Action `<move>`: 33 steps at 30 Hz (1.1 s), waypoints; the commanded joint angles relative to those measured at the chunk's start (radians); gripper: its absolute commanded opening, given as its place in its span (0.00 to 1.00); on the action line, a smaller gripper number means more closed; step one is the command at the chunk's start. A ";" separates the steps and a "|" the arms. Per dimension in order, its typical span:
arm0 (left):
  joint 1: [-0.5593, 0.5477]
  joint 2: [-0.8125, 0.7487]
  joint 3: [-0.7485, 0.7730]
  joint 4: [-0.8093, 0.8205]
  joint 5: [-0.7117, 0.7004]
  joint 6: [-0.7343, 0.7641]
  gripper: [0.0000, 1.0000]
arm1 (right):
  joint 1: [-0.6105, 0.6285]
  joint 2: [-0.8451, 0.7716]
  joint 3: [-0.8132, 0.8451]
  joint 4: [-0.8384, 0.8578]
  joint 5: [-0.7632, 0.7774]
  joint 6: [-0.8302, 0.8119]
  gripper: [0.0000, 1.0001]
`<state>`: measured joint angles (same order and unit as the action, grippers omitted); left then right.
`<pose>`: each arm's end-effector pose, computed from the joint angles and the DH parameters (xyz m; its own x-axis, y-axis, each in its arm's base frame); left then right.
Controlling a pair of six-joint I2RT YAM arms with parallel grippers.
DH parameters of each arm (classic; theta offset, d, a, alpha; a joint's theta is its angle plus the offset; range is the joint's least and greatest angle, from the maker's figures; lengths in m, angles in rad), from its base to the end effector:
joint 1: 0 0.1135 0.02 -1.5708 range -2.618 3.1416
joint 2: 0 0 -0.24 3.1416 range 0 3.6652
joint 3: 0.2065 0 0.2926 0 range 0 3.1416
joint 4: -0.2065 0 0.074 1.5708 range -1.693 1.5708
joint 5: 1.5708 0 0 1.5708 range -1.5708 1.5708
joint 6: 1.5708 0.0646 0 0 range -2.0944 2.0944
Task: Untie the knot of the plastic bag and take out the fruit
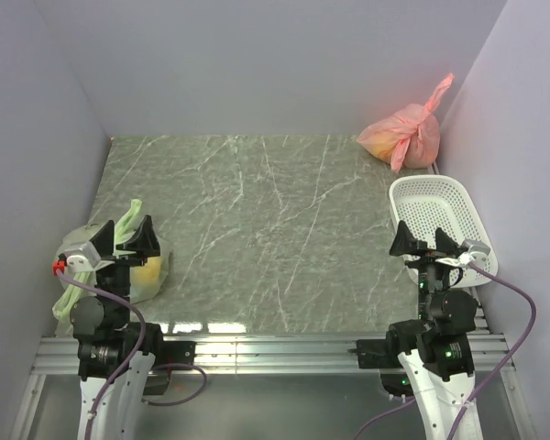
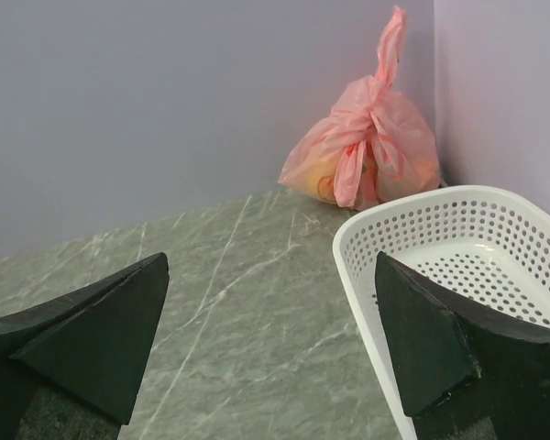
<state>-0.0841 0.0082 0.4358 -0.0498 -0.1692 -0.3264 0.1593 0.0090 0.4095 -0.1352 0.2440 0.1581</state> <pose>0.1441 -0.0012 0.3396 0.3716 -0.3485 -0.8605 0.0486 0.9329 -0.3568 0.1528 0.0087 0.3184 0.2677 0.1977 -0.9430 0.0345 0.9761 0.2145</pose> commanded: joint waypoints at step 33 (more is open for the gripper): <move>-0.042 0.427 0.263 -0.303 0.076 -0.154 0.99 | 0.005 0.919 0.615 -0.259 0.096 0.481 1.00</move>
<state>-0.1085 0.3771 0.6170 -0.3161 -0.1211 -0.4847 0.1596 0.8188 0.9382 -0.3500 0.2932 0.5323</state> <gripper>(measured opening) 0.994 0.995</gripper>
